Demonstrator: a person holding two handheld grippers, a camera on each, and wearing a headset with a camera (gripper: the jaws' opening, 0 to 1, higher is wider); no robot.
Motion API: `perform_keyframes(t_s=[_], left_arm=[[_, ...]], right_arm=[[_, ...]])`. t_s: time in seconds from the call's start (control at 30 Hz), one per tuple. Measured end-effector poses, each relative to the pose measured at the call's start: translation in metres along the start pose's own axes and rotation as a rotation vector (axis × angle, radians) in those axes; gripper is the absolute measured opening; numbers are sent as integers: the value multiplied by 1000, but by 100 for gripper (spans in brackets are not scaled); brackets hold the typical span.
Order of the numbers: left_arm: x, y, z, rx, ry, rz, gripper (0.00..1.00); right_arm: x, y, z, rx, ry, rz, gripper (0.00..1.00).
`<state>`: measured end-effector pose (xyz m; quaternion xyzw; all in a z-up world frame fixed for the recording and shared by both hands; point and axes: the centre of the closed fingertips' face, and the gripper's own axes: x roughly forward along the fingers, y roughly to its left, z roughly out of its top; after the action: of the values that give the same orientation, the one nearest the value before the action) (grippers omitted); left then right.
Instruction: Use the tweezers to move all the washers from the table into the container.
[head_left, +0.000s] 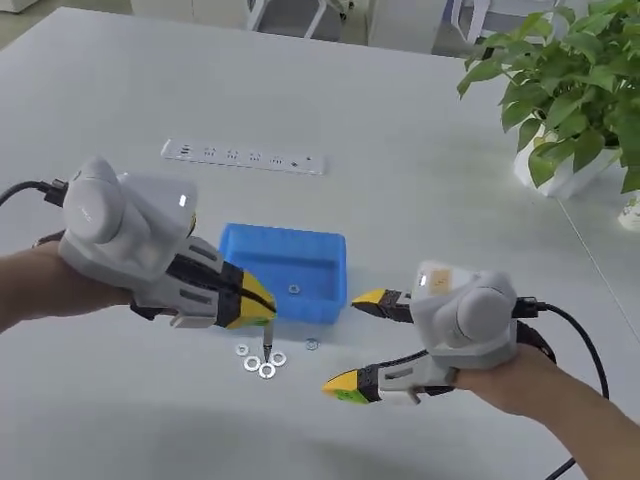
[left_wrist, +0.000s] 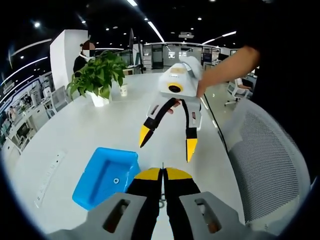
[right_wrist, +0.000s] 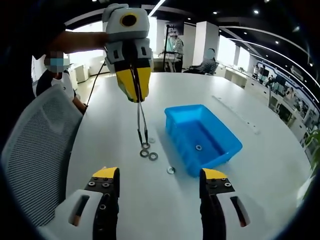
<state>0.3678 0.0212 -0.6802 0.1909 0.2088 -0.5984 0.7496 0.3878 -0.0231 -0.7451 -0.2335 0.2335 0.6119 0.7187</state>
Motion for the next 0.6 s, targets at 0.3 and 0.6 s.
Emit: perform_keyframes(t_s=[0.3,0.6], left_arm=[[9,-4,-11,-14,18,-11,5],[17,-4,-14,-24,14,-4,5]], right_arm=[[2,6,0,2,0,14,65],[2,10,-3,8,0,18,65]])
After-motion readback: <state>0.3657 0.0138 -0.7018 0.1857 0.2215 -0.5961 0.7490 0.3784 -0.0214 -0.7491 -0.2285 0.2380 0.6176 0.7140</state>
